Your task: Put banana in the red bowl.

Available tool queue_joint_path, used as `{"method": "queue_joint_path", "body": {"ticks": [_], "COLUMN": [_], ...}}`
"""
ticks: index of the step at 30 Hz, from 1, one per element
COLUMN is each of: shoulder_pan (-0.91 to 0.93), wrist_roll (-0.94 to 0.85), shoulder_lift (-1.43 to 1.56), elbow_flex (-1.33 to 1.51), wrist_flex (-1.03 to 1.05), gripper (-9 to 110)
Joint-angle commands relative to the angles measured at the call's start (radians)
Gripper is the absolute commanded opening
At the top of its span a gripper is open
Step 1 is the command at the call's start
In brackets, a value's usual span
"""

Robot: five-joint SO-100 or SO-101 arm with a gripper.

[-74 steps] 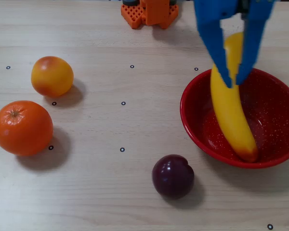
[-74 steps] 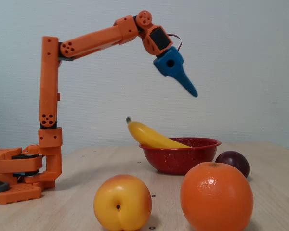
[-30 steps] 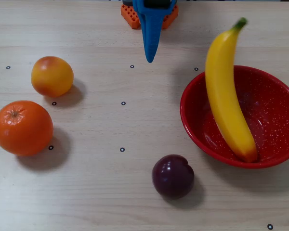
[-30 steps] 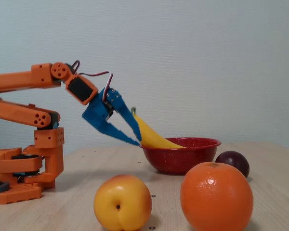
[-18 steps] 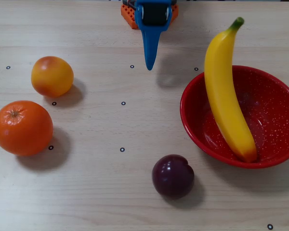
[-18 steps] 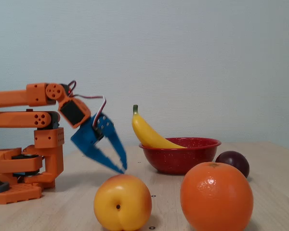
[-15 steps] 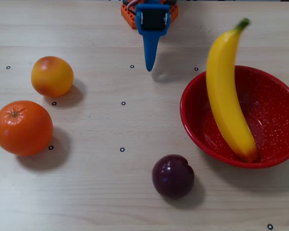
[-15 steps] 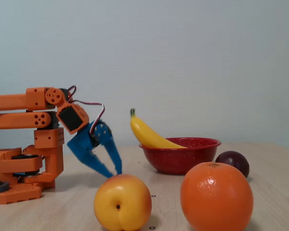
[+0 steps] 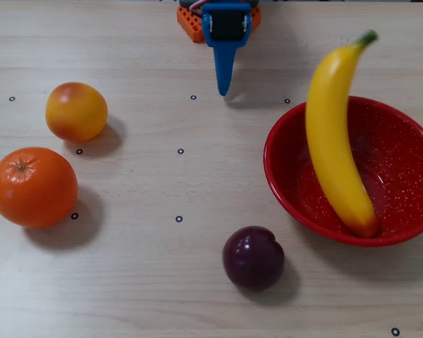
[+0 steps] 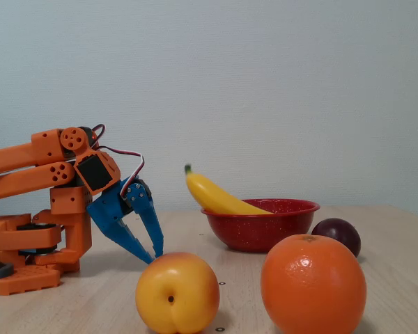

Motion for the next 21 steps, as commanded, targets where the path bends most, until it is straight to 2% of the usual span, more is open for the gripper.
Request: {"method": "queue_joint_path", "body": {"ticks": [1,21], "shoulder_pan": [0.003,0.014], "wrist_roll": [-0.005,0.015], "shoulder_lift": [0.021,0.021], "elbow_flex": [0.005,0.002], "wrist_flex": [0.051,0.069], "gripper": [0,0]}}
